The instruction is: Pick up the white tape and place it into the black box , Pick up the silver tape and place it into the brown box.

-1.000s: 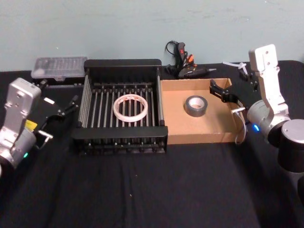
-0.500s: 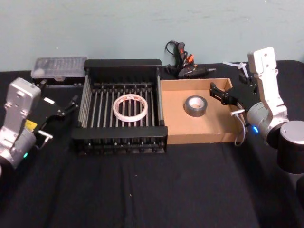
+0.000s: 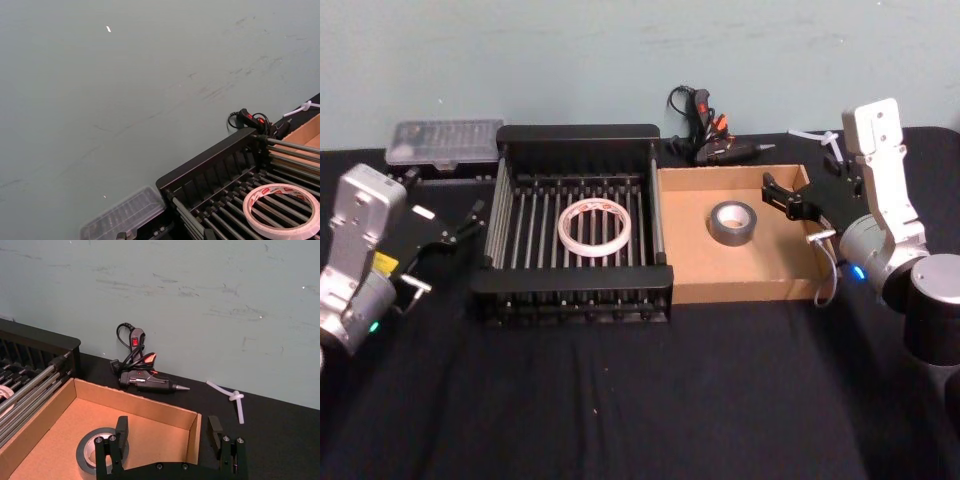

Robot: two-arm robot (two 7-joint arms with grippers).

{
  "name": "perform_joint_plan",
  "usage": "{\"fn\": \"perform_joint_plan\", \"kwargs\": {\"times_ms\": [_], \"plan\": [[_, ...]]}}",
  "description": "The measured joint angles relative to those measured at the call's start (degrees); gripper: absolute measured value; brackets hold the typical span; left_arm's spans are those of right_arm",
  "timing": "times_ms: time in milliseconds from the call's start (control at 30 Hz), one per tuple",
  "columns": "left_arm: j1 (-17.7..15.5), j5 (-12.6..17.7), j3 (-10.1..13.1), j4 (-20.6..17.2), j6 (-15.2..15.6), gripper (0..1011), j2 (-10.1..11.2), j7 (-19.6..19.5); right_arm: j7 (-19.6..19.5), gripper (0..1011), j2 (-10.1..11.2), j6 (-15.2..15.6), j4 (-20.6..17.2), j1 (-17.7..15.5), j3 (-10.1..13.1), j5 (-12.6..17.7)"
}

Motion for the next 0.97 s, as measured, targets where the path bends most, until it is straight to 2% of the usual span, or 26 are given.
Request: {"fn": "perform_joint_plan", "kwargs": {"times_ms": [967], "plan": [[0.00, 0.00, 0.00, 0.00, 0.00, 1001, 0.00, 0.00, 0.00, 1000, 0.04, -0.02, -0.06, 0.00, 0.00, 0.06]]}}
